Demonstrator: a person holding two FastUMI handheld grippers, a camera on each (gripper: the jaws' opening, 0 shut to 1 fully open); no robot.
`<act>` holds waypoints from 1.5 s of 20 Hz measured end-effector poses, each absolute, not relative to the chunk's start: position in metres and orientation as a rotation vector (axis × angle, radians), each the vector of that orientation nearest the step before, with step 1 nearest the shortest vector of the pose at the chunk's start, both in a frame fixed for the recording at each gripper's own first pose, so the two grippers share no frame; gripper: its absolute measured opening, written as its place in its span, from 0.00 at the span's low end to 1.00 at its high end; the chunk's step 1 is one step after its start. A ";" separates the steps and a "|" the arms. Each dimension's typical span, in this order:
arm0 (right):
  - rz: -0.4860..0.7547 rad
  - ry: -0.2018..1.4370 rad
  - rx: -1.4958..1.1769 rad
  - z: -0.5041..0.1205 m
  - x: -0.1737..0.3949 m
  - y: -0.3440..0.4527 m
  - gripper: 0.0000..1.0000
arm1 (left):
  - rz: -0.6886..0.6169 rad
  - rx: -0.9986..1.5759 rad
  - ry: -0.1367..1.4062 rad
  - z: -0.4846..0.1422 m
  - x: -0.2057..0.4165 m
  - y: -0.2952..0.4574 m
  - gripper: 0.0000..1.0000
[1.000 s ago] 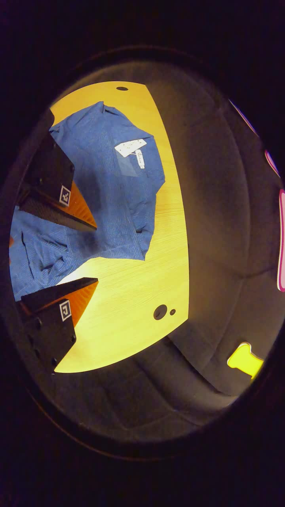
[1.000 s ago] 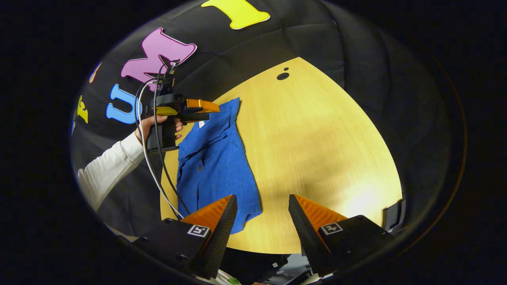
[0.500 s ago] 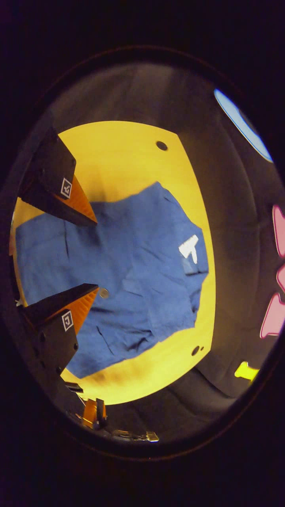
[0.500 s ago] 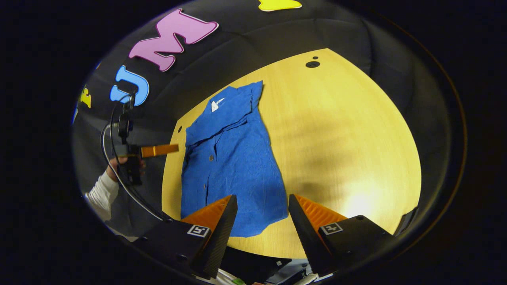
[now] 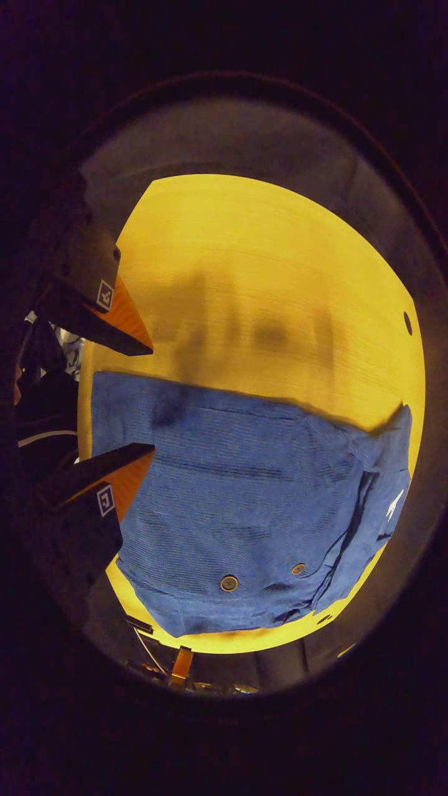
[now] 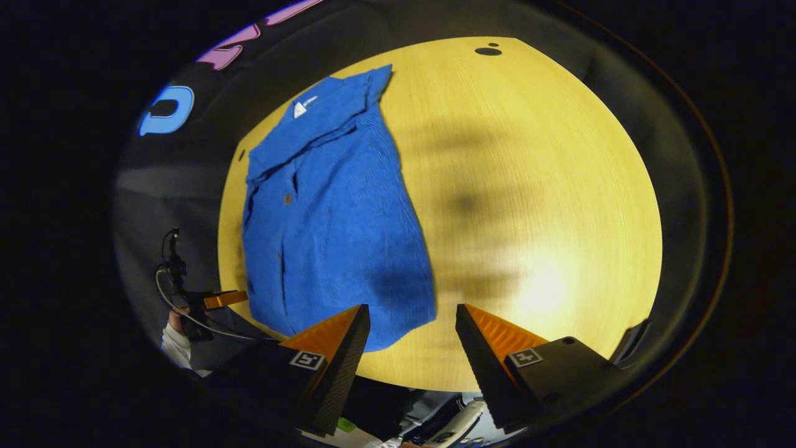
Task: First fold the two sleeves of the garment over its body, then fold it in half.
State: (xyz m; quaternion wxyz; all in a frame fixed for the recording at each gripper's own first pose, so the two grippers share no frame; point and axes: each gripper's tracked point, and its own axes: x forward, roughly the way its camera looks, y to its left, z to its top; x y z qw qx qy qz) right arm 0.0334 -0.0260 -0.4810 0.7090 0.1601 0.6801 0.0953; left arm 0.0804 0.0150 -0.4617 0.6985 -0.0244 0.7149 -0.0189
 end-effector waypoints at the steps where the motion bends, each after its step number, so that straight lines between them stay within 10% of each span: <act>1: 0.207 1.526 0.346 -0.484 0.032 -0.023 0.92 | -0.043 -0.055 1.602 -0.466 0.076 0.014 0.83; 11: 0.165 1.682 0.111 -0.529 -0.002 -0.001 0.93 | -0.067 0.033 1.602 -0.487 0.066 0.003 0.83; 12: 0.186 1.705 0.065 -0.534 -0.009 0.001 0.66 | -0.065 0.034 1.602 -0.488 0.066 0.003 0.83; 14: 0.235 1.682 0.066 -0.534 -0.003 0.014 0.65 | -0.064 0.037 1.587 -0.489 0.066 0.003 0.83; 16: 0.230 1.649 0.062 -0.534 0.001 0.019 0.13 | -0.064 0.032 1.580 -0.490 0.066 0.001 0.83; 17: 0.259 1.674 0.033 -0.536 -0.004 0.015 0.09 | -0.072 0.024 1.594 -0.490 0.065 -0.004 0.83; 20: 0.239 1.654 0.067 -0.533 -0.001 0.016 0.05 | -0.112 0.023 1.597 -0.488 0.069 -0.022 0.00; 30: 0.235 1.460 0.213 -0.455 0.055 0.024 0.05 | -0.261 -0.190 1.385 -0.398 0.112 -0.031 0.00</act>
